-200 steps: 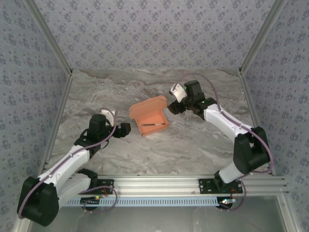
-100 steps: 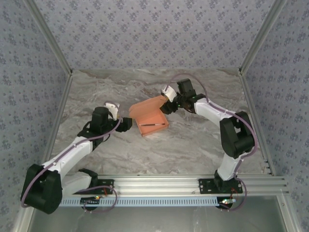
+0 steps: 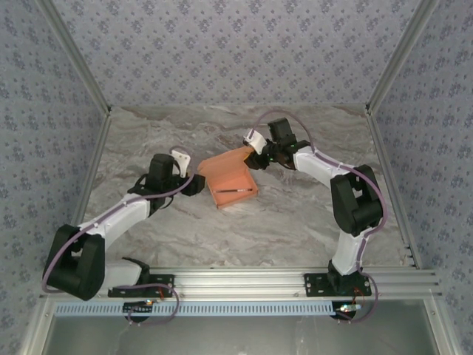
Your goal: Fold the paper box
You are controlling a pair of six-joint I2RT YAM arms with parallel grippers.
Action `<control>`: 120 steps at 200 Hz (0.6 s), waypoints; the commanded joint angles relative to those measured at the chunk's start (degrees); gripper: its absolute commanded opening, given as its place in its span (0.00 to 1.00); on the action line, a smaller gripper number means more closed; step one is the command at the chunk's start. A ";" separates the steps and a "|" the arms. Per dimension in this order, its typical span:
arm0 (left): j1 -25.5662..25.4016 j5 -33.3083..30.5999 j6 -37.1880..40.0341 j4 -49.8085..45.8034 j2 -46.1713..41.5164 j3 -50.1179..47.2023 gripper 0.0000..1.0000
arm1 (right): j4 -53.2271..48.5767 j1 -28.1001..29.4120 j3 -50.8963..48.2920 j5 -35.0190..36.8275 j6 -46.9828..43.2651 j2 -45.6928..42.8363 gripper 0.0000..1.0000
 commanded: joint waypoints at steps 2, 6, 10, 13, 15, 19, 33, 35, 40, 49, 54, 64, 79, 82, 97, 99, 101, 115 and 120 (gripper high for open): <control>-0.37 1.74 1.94 1.30 1.54 2.83 0.61 | -1.72 -0.59 1.24 0.00 -0.45 0.18 0.44; -0.41 1.83 2.05 1.38 1.90 3.01 0.60 | -1.70 -0.65 1.25 -0.07 -0.45 0.03 0.44; -0.37 1.83 2.25 1.23 2.20 3.38 0.58 | -1.70 -0.65 1.23 -0.08 -0.42 -0.01 0.44; -0.37 1.88 2.32 1.14 2.48 3.59 0.57 | -1.81 -0.67 1.22 -0.10 -0.43 0.00 0.44; -0.37 1.91 2.43 1.06 2.70 3.69 0.57 | -1.83 -0.67 1.24 -0.10 -0.43 -0.02 0.44; -0.37 1.99 2.56 0.95 3.00 3.96 0.56 | -1.90 -0.67 1.20 -0.10 -0.43 -0.05 0.44; -0.37 2.25 2.68 0.98 3.82 4.26 0.54 | -2.13 -0.76 1.15 -0.12 -0.40 -0.11 0.45; -0.37 2.27 2.63 0.99 3.91 4.23 0.53 | -2.15 -0.85 1.12 -0.11 -0.49 -0.16 0.45; -0.37 2.36 2.63 1.19 4.09 4.29 0.52 | -2.13 -0.87 1.19 -0.10 -0.51 -0.20 0.44; -0.37 2.38 2.59 1.51 4.32 4.24 0.50 | -2.32 -0.93 1.06 0.07 -0.56 -0.20 0.44; -0.37 2.48 2.52 1.70 4.51 4.37 0.49 | -2.36 -1.06 0.95 0.08 -0.58 -0.33 0.45; -0.37 2.65 2.43 2.06 4.77 4.37 0.45 | -2.52 -1.03 0.84 0.16 -0.58 -0.29 0.44; -0.46 3.11 2.47 2.52 5.45 4.36 0.43 | -2.91 -1.11 0.88 0.02 -0.76 -0.38 0.43; -0.46 3.26 2.50 2.59 5.56 4.38 0.42 | -3.00 -1.11 0.89 0.05 -0.76 -0.46 0.43; -0.45 3.92 2.42 2.94 6.17 4.73 0.39 | -3.35 -1.18 0.92 0.05 -0.97 -0.64 0.40; -0.45 3.98 2.35 3.00 6.21 4.72 0.39 | -3.40 -1.19 0.88 0.03 -0.89 -0.64 0.40; -0.46 4.11 2.31 3.00 6.31 4.77 0.39 | -3.48 -1.18 0.87 0.00 -0.96 -0.64 0.39; -0.52 4.59 2.19 3.22 6.74 5.14 0.36 | -3.66 -1.29 0.91 -0.11 -0.95 -0.73 0.34; -0.54 4.62 2.24 3.22 6.83 5.28 0.35 | -3.74 -1.34 0.85 -0.19 -0.99 -0.73 0.33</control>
